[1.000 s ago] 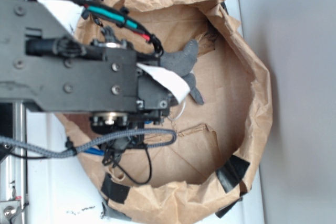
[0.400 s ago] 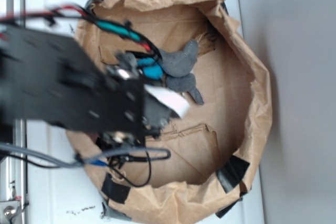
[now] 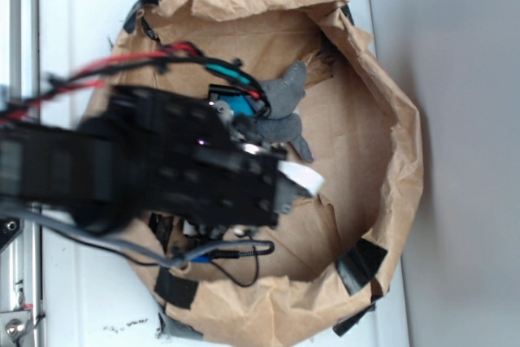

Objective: Grab the blue sponge.

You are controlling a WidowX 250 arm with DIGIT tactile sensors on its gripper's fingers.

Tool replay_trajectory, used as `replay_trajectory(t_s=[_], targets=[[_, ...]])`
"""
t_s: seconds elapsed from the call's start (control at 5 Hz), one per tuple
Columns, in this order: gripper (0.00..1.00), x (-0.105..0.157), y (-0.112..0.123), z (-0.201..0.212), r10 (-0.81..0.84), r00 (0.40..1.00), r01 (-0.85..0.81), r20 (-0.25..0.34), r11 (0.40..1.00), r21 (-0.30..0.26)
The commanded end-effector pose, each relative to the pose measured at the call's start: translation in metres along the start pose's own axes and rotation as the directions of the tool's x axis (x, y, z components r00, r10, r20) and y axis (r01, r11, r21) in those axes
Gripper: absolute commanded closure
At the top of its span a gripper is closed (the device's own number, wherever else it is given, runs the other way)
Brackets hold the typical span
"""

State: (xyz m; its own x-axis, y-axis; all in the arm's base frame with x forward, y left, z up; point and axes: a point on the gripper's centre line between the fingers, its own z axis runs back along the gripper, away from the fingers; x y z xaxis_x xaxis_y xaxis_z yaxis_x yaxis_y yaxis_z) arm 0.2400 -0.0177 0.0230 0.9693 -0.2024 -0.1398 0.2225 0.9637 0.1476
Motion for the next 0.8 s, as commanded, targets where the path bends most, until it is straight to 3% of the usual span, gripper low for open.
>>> replay_trajectory(t_s=[0.0,0.2,0.6], targets=[[1.00,0.014,-0.017,0.004,-0.018,1.000,0.017,0.013,0.998,0.053],[1.00,0.011,-0.013,0.013,-0.029,0.998,0.026,0.051,0.998,0.057],[1.00,0.006,0.005,0.040,-0.010,0.993,0.011,0.119,1.000,-0.011]])
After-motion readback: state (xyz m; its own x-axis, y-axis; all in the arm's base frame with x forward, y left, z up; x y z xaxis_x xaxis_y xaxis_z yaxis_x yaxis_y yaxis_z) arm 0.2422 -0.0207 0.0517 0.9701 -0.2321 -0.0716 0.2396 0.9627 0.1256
